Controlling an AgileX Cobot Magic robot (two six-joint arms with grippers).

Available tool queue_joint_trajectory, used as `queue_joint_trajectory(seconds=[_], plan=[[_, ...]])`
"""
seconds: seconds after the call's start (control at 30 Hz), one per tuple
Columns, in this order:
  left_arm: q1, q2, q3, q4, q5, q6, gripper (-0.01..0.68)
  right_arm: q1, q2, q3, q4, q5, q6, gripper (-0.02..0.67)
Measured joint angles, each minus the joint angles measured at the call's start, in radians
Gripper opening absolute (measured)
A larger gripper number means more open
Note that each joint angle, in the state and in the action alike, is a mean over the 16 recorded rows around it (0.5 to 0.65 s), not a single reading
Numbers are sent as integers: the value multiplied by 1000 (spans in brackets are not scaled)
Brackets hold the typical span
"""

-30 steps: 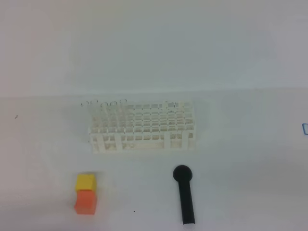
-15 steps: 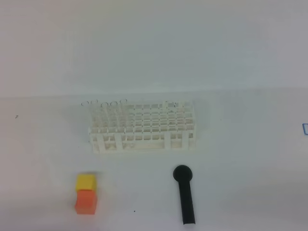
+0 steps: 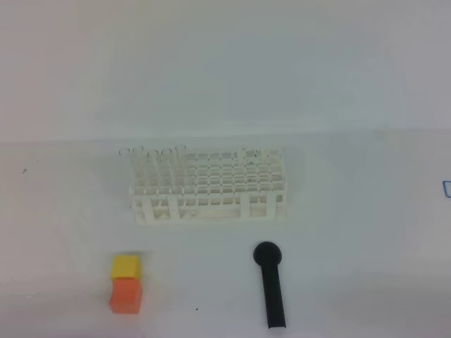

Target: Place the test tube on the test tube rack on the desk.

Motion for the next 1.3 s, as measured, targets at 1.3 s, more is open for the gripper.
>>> queue_joint_trajectory(seconds=[1.3], plan=[[0,0,0,0,0,0,-1,0,-12,-6,-5,248,196,-1]])
